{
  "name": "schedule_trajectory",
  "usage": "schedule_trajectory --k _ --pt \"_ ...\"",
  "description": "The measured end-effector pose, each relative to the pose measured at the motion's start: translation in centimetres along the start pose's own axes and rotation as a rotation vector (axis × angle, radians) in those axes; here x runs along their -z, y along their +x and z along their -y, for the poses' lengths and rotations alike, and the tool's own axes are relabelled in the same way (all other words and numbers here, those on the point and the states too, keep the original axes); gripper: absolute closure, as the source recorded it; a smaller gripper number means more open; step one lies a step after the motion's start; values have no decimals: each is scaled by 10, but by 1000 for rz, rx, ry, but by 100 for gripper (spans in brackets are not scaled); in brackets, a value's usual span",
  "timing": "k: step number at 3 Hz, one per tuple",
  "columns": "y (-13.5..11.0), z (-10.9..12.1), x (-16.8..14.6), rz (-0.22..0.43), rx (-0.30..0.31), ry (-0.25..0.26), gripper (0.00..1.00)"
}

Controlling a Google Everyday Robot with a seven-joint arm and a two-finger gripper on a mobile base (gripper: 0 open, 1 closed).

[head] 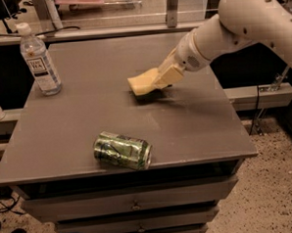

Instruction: Move sponge near green can

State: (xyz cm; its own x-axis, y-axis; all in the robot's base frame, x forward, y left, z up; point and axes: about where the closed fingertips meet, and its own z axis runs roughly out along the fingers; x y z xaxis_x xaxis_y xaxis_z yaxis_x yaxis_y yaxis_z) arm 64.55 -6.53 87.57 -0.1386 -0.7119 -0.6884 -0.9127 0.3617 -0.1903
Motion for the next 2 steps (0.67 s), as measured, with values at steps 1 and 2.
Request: schedule_trajectory --k 1,2 --pt "33 -28 18 -26 33 -33 100" --pt "60 -44 33 -50 35 -45 100"
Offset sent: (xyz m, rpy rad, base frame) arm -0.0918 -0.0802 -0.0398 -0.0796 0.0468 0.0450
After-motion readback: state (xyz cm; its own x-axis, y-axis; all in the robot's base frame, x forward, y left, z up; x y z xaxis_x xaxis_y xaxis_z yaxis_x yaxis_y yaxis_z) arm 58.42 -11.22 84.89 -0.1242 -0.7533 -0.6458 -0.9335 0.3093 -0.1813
